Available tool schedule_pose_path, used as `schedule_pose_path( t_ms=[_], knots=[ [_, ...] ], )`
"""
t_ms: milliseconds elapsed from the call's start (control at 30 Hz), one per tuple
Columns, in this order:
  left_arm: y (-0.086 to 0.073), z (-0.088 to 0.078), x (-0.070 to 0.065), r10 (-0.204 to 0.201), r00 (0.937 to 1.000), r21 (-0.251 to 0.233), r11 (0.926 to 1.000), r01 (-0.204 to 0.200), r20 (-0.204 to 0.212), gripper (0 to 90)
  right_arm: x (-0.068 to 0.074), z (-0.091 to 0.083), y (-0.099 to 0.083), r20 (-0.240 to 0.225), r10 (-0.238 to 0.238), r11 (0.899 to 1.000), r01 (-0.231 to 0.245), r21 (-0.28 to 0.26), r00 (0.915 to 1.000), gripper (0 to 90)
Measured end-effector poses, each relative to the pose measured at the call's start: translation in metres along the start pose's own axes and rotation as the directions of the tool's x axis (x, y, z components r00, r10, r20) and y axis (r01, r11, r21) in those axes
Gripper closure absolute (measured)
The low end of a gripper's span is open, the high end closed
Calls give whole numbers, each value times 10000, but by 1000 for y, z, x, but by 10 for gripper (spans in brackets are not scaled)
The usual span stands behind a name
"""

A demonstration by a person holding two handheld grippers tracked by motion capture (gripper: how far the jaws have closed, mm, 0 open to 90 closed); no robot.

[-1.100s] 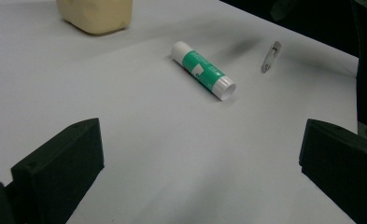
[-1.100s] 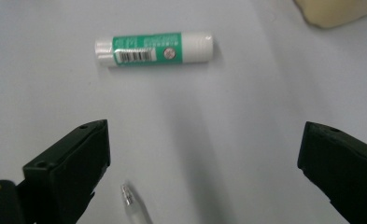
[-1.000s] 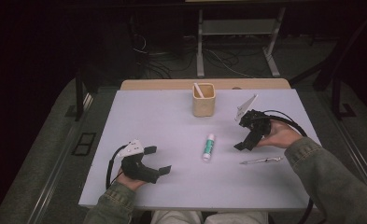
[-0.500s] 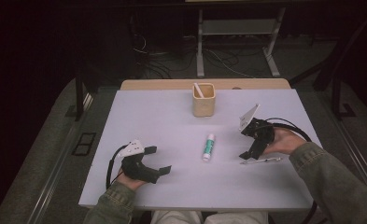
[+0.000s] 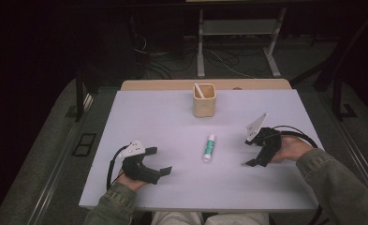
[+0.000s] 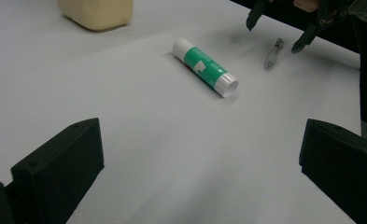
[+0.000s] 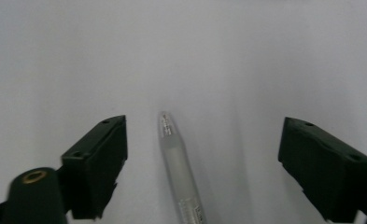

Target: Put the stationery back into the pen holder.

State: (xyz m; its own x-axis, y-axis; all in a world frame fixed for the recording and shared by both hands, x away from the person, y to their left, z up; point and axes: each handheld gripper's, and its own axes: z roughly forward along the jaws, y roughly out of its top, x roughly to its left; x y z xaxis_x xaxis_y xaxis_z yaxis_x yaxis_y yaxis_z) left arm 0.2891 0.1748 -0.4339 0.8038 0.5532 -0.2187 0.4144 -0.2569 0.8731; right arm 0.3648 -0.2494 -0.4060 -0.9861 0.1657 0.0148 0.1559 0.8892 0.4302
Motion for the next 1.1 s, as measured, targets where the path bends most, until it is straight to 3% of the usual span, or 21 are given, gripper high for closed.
schedule_pose_path(
  t_ms=[100, 400, 533, 833, 1100],
  knots=[
    [0, 0, 0, -20, 10000, 9, 10000, 20, 17, 0, 2, 1, -2, -186, -72, 10000, 72, 7, 9998, 246],
    [0, 1, 0, 12, 10000, 48, 10000, -13, 28, 0, 4, 9, -7, -519, -763, 9935, 804, 812, 9957, 493],
    [0, 1, 0, 10, 10000, 59, 10000, -10, 30, 0, 5, 11, -7, -477, -679, 9925, 724, 989, 9966, 587],
    [0, 1, 0, -14, 10000, 64, 10000, 13, 38, 0, 5, 15, -8, -580, -1070, 9873, 1130, 1117, 9926, 733],
    [-1, 1, 0, -30, 10000, 61, 10000, 30, 49, 0, 4, 16, -8, -685, -1282, 9848, 1351, 1095, 9894, 792]
  ],
)
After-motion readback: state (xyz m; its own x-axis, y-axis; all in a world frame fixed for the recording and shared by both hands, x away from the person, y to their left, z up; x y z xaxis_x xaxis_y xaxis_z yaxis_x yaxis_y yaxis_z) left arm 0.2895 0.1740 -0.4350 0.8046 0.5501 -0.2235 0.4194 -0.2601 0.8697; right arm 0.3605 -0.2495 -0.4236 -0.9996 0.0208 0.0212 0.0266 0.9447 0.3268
